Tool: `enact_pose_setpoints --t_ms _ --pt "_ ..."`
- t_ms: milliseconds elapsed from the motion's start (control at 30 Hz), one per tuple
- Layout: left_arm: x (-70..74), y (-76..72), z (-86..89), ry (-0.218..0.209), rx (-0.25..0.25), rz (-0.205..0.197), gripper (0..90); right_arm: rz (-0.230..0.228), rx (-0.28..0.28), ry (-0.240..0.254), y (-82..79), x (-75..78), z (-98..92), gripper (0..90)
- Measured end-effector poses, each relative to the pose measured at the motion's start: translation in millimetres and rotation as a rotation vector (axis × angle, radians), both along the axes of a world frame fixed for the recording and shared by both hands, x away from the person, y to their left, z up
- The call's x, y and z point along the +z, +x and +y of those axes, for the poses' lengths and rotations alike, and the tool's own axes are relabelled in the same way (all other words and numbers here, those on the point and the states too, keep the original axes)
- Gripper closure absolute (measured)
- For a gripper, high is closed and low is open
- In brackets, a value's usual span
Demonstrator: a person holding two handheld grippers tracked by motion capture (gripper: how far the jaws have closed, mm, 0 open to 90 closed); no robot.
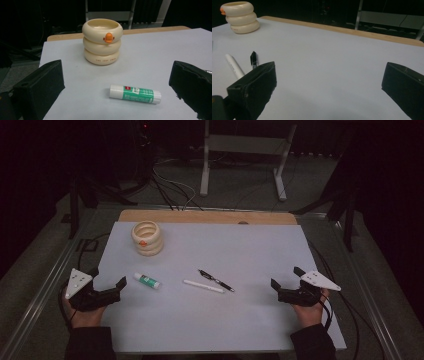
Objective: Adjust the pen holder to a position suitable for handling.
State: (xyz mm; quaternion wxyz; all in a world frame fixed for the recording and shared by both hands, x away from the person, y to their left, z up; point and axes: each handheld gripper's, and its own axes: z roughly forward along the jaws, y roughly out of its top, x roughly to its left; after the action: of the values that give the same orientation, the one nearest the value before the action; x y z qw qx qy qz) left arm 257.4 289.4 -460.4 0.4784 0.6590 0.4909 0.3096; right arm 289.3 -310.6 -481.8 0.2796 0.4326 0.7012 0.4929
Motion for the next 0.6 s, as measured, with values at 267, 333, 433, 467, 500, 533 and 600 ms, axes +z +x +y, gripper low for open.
enact_pose_setpoints --t_ms 267,333,433,467,500,533,600 --pt "7.0 7.1 -1.9 -0.003 -0.017 0.004 0.3 -0.01 -0.007 0.0 0.4 -0.1 -1.3 0.0" --pt "10.7 11.2 -3.7 -0.017 -0.02 0.001 0.4 -0.012 -0.007 -0.001 0.4 0.0 -1.2 0.0" --pt "15.3 16.5 -6.2 -0.021 -0.024 -0.003 0.4 -0.013 -0.009 -0.001 0.3 -0.1 -1.1 0.0" --pt "16.8 18.5 -7.2 -0.02 -0.026 -0.004 0.4 -0.015 -0.01 0.0 0.2 0.0 -1.0 0.0" --pt "18.1 20.7 -8.2 -0.02 -0.026 -0.003 0.4 -0.018 -0.011 0.001 0.0 0.2 -1.0 0.0" --pt "19.5 22.7 -8.9 -0.019 -0.028 -0.002 0.4 -0.019 -0.011 0.001 -0.1 0.3 -1.2 0.0" --pt "20.8 24.9 -9.5 -0.021 -0.03 0.0 0.4 -0.019 -0.012 0.002 0.0 0.2 -1.5 0.0"
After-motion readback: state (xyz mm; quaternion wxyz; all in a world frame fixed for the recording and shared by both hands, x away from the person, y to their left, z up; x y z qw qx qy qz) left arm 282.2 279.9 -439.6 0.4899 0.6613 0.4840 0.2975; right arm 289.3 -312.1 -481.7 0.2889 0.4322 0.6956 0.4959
